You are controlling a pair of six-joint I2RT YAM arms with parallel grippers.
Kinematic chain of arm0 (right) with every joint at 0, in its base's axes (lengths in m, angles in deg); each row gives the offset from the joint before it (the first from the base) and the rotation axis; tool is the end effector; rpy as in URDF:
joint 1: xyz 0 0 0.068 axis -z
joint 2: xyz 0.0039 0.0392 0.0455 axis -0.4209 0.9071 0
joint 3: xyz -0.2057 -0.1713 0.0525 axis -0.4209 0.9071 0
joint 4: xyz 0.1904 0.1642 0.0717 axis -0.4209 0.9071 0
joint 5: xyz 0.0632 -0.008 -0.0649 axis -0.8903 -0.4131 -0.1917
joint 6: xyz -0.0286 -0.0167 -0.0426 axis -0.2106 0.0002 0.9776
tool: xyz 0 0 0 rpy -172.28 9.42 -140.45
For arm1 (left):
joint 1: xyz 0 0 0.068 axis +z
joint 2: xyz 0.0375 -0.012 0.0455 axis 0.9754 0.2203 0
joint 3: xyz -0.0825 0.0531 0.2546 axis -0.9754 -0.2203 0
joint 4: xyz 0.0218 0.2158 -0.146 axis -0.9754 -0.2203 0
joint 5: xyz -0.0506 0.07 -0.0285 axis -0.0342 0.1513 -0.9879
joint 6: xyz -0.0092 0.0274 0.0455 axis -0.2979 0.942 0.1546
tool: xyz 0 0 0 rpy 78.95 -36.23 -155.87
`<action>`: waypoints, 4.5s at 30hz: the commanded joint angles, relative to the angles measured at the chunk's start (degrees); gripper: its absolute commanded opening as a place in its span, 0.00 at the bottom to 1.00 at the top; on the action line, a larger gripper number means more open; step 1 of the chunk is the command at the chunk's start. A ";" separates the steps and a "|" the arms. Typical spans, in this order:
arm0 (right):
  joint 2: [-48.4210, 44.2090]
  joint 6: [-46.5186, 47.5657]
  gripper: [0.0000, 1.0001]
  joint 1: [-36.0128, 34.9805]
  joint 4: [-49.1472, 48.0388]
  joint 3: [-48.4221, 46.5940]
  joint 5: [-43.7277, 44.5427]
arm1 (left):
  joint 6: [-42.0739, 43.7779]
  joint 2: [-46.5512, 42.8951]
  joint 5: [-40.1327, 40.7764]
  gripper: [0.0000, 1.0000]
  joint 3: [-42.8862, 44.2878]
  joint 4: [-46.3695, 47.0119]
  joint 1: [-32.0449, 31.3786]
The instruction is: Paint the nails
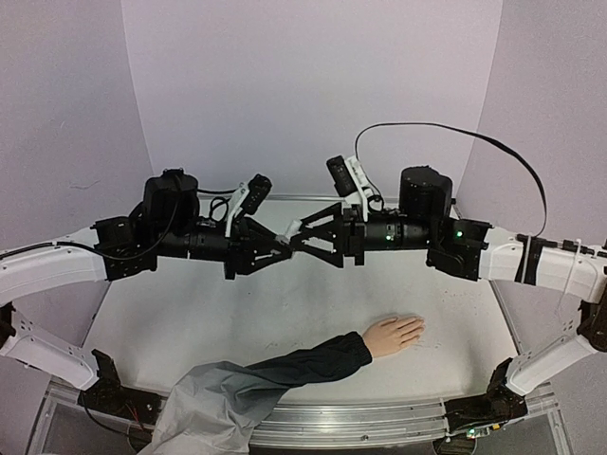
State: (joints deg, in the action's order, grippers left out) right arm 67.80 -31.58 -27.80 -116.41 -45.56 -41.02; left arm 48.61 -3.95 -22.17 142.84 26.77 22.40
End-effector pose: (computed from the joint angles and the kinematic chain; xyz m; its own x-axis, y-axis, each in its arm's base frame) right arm 0.1779 0.2681 0.3747 -0.1376 0.2115 -0.9677 -0.9905 -0.0225 0.1359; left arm 0.1518 -0.2437 0.3441 -0.2188 0.2056 -0.9539 0.9678 0.1702 -0.1853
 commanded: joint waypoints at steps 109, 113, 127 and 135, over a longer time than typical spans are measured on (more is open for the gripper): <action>13.74 -14.60 0.00 1.80 -29.50 -8.26 -31.01 | -3.33 -5.24 -22.47 0.00 2.76 -0.55 6.44; 10.74 -13.79 0.00 1.75 -29.46 -4.88 -30.77 | -3.79 -5.00 -25.20 0.00 2.84 0.22 6.44; 6.47 -15.15 0.00 1.18 -14.92 -6.79 -1.71 | -3.33 -4.58 -7.21 0.00 0.82 0.59 6.44; -0.15 -14.23 0.00 1.34 -0.63 -6.92 13.96 | -0.34 -7.33 7.92 0.00 -4.48 0.26 6.44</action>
State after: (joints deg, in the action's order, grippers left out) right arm 73.50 -45.83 -26.46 -121.59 -49.49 -36.28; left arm 46.09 -9.11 -21.52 139.81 24.59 28.74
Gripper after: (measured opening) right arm 0.158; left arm 0.230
